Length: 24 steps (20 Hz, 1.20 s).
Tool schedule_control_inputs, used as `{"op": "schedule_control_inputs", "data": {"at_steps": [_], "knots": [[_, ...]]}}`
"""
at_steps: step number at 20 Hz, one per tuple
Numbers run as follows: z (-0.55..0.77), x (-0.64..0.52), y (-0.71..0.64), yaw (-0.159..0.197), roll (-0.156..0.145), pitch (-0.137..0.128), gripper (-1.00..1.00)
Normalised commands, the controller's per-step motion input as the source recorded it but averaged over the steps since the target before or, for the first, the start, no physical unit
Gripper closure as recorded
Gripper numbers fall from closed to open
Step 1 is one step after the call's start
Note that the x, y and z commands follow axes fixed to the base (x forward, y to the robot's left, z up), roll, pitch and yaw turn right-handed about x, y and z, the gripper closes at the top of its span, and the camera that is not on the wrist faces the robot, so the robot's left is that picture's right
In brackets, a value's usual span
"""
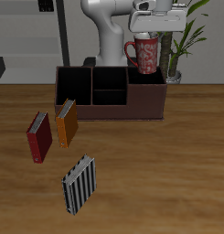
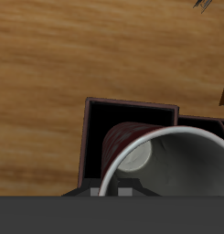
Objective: Place the red mug into the back desk caddy's right compartment
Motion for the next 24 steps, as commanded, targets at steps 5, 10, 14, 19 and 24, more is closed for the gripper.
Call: {"op": "schedule_control_inputs", "data": {"at_steps": [5, 10, 14, 19, 24], "knots": [[-0.13, 0.02, 0.11, -0.006, 0.024, 0.029, 1.0], [-0.13, 0.02, 0.1, -0.007, 0.023, 0.022, 1.0], [-0.14, 0.08, 0.12, -0.023, 0.019, 0.016, 1.0], [-0.09, 0.08, 0.05, -0.039, 0.001, 0.008, 1.0], [-0.11, 0.09, 0.06, -0.043, 0.011, 0.023, 1.0]]}}
